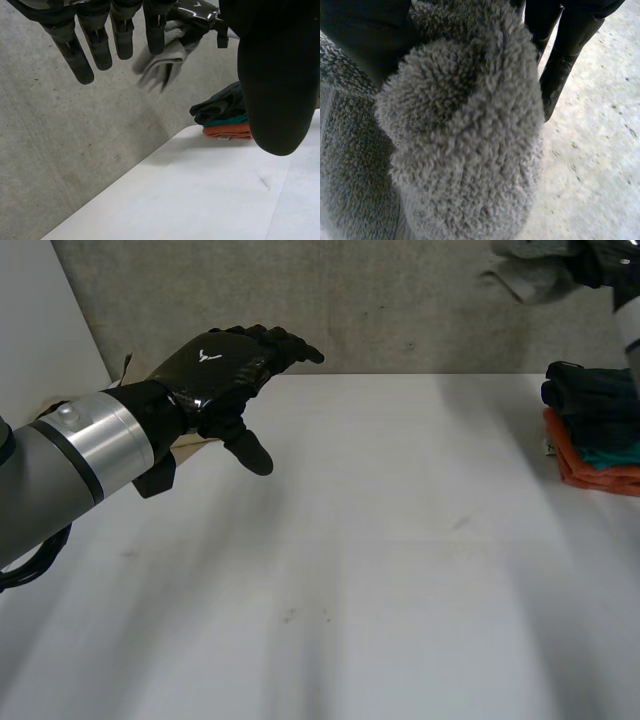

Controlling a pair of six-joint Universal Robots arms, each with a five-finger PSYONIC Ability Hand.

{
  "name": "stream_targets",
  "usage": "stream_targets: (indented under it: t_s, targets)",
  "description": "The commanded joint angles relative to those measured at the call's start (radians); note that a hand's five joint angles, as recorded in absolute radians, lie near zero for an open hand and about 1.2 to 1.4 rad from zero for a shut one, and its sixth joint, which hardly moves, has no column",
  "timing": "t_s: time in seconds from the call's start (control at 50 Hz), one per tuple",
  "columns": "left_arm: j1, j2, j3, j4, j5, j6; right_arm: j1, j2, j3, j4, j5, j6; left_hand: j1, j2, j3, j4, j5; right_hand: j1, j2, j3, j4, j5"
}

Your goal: Fold the laundry.

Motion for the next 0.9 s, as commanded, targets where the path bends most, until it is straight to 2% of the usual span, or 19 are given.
stream_targets:
  t_s: [0.02,0.16,0.22,0.32,0.46,0.52,0.54,0.56,0.58,0.6,0.7,0.9]
  targets:
    - [0.000,-0.002,-0.002,0.000,0.000,0.001,-0.184,0.058,0.113,-0.135,-0.101,0.063,0.053,0.053,0.055,0.052,0.052,0.490,0.237,0.236,0.209,0.297]
    - [-0.003,-0.009,-0.008,0.025,-0.001,-0.004,-0.312,0.125,0.276,-0.187,-0.150,0.058,0.053,0.053,0.055,0.052,0.052,0.490,0.237,0.236,0.209,0.297]
    - [-0.005,-0.014,-0.012,0.032,-0.003,-0.012,-0.325,0.127,0.330,-0.207,-0.170,0.055,0.053,0.053,0.055,0.052,0.052,0.490,0.237,0.236,0.209,0.297]
    - [-0.011,-0.017,-0.014,0.035,-0.020,-0.019,-0.378,0.098,0.477,-0.264,-0.248,0.052,0.056,0.056,0.058,0.055,0.055,0.490,0.237,0.236,0.209,0.297]
    - [-0.015,-0.017,-0.015,0.035,-0.028,-0.019,-0.385,0.012,0.574,-0.273,-0.282,0.046,0.056,0.056,0.058,0.055,0.055,0.490,0.237,0.236,0.209,0.297]
    - [-0.015,-0.017,-0.015,0.037,-0.028,-0.019,-0.382,-0.024,0.591,-0.250,-0.277,0.043,0.053,0.053,0.055,0.052,0.052,0.184,-0.069,-0.070,-0.097,-0.009]
    - [-0.017,-0.017,-0.015,0.037,-0.028,-0.019,-0.382,-0.030,0.595,-0.244,-0.276,0.043,0.053,0.053,0.055,0.052,0.052,0.006,-0.247,-0.248,-0.276,-0.188]
    - [-0.017,-0.017,-0.015,0.037,-0.029,-0.019,-0.381,-0.048,0.603,-0.226,-0.266,0.041,0.053,0.053,0.055,0.052,0.052,-0.432,-0.685,-0.686,-0.714,-0.626]
    - [-0.015,-0.017,-0.015,0.037,-0.028,-0.019,-0.379,-0.057,0.607,-0.214,-0.263,0.041,0.053,0.053,0.055,0.052,0.052,-0.651,-0.905,-0.905,-0.933,-0.845]
    - [-0.017,-0.017,-0.015,0.037,-0.029,-0.019,-0.379,-0.070,0.611,-0.198,-0.259,0.043,0.053,0.053,0.055,0.052,0.052,-0.732,-0.985,-0.985,-1.013,-0.925]
    - [-0.017,-0.020,-0.015,0.037,-0.029,-0.019,-0.379,-0.145,0.614,-0.060,-0.190,0.035,0.053,0.053,0.055,0.052,0.052,-0.732,-0.985,-0.985,-1.013,-0.925]
    - [-0.014,-0.020,-0.015,0.037,-0.028,-0.021,-0.407,-0.287,0.658,0.197,-0.108,-0.052,0.047,0.047,0.049,0.046,0.046,-0.732,-0.985,-0.985,-1.013,-0.925]
